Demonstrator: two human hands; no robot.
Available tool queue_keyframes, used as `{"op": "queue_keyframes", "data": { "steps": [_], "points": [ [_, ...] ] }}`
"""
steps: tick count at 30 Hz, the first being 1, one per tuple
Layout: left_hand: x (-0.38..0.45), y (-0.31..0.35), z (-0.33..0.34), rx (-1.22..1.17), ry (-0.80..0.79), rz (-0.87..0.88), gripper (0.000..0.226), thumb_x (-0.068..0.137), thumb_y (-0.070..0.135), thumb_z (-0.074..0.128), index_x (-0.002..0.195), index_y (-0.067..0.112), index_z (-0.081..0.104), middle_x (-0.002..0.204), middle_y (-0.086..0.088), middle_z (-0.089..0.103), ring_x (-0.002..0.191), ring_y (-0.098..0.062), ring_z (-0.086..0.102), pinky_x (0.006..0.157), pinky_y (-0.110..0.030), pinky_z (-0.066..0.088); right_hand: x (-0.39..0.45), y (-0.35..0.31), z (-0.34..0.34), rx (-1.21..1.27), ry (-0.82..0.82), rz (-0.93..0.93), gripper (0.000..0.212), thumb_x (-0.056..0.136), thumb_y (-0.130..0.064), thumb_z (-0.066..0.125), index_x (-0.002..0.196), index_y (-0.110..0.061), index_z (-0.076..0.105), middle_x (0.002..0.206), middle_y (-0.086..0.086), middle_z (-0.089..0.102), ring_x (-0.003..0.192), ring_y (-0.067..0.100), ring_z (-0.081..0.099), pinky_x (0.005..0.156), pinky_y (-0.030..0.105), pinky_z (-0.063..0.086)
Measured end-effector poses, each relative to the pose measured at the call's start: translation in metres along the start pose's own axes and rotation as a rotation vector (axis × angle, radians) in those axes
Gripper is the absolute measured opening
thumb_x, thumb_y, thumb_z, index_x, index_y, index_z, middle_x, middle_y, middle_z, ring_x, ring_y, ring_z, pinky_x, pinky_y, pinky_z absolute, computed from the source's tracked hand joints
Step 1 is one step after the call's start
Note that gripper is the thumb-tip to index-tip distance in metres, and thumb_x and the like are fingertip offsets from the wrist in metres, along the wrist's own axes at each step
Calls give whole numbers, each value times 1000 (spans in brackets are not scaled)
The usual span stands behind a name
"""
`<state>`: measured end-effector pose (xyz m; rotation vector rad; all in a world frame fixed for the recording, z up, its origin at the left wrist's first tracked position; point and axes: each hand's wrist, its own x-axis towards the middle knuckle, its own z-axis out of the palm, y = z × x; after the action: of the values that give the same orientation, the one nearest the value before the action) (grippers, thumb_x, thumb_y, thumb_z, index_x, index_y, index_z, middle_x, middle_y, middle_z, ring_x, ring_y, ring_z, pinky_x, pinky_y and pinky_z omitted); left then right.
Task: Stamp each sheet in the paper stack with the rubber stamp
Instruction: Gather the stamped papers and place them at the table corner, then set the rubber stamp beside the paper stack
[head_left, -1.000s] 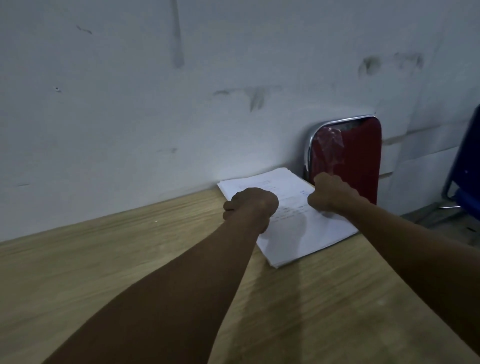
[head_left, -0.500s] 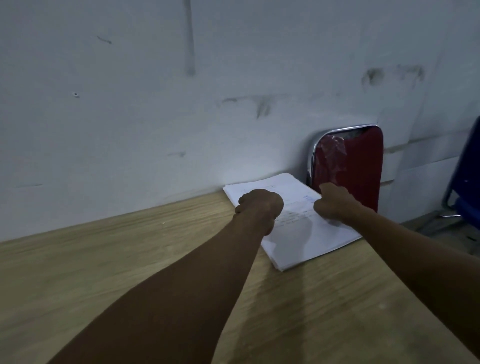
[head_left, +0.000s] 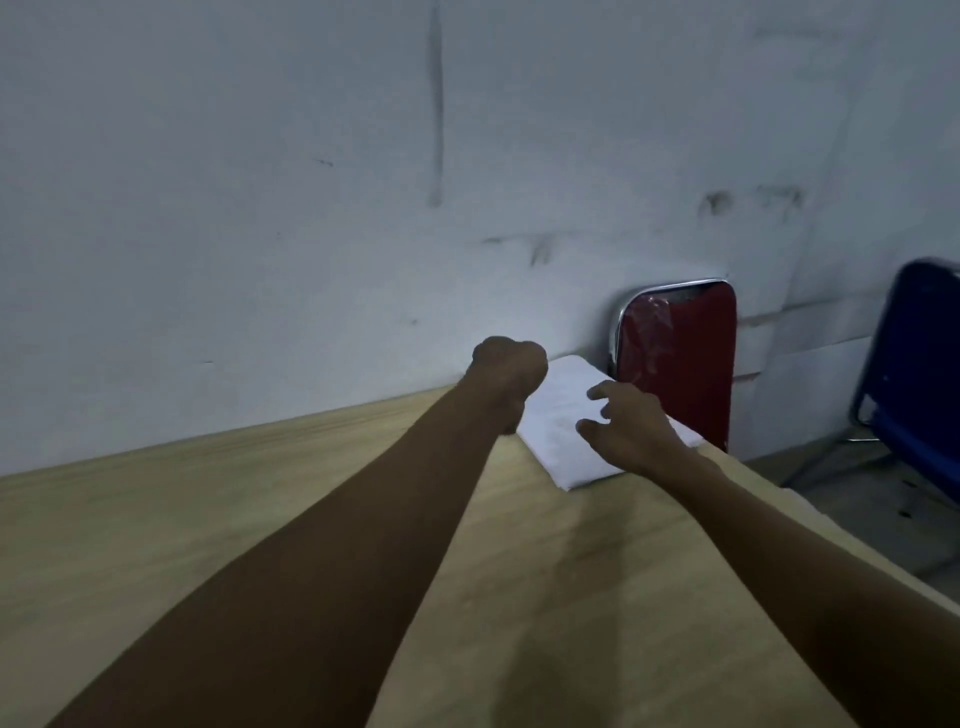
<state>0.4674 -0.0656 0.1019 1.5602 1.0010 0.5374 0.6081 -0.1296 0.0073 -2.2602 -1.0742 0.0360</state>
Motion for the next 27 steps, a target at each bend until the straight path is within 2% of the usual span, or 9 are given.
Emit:
{"op": "queue_keyframes", "data": {
  "steps": [2,4,5,8,13,19,23,25,27],
  "points": [
    [-24,6,-25,-31,18,20,6,91,12,46,89,6,46,83,-11,44,86,-30,55,83,-38,49,-30,-20,-4,56,-8,-28,44,87,-28,67,129,-17,57,124,3,60,109,16,56,92,32,44],
    [-50,6,-53,-10,1,73,28,91,14,48,118,5,46,96,-15,51,87,-29,62,82,-41,52,-59,-39,-5,116,-20,-65,38,86,-28,69,122,-18,61,112,1,66,96,11,60,79,25,42],
    [-64,6,-67,-7,-8,100,34,91,15,50,123,4,45,106,-19,54,87,-29,64,81,-40,52,-74,-49,-5,140,-33,-86,36,85,-27,70,119,-19,62,103,1,69,91,10,62,73,23,42],
    [-113,-3,-117,5,14,193,30,91,14,56,117,0,52,110,-22,63,78,-29,68,78,-39,53,-119,-86,-4,186,-94,-178,31,83,-26,73,113,-20,66,87,-4,70,80,5,63,65,16,43],
    [-173,-41,-181,53,159,275,18,91,11,56,102,-1,64,98,-19,70,72,-25,69,71,-35,51,-181,-141,6,224,-171,-354,31,84,-26,72,115,-23,66,91,-4,67,82,1,60,65,8,39],
    [-208,-98,-222,21,270,240,12,91,9,57,94,3,66,93,-17,71,76,-25,69,66,-33,51,-226,-185,28,198,-252,-405,47,80,-35,76,124,-24,61,109,0,62,86,9,60,74,23,47],
    [-219,-131,-239,6,305,195,10,91,7,57,91,4,67,90,-17,71,71,-23,68,63,-30,49,-236,-201,55,74,-315,-300,69,73,-42,79,134,-25,51,128,1,56,106,18,57,88,38,51],
    [-223,-146,-246,8,318,175,10,91,7,57,92,4,67,90,-17,71,72,-24,69,64,-31,50,-242,-205,67,75,-313,-214,80,66,-48,81,135,-24,47,129,1,55,110,22,57,86,37,50],
    [-225,-163,-252,12,333,149,10,91,5,57,92,5,67,89,-17,71,78,-28,70,64,-32,51,-250,-210,78,50,-288,-143,84,65,-51,82,134,-23,44,117,0,55,107,24,57,78,33,47]
  ]
}}
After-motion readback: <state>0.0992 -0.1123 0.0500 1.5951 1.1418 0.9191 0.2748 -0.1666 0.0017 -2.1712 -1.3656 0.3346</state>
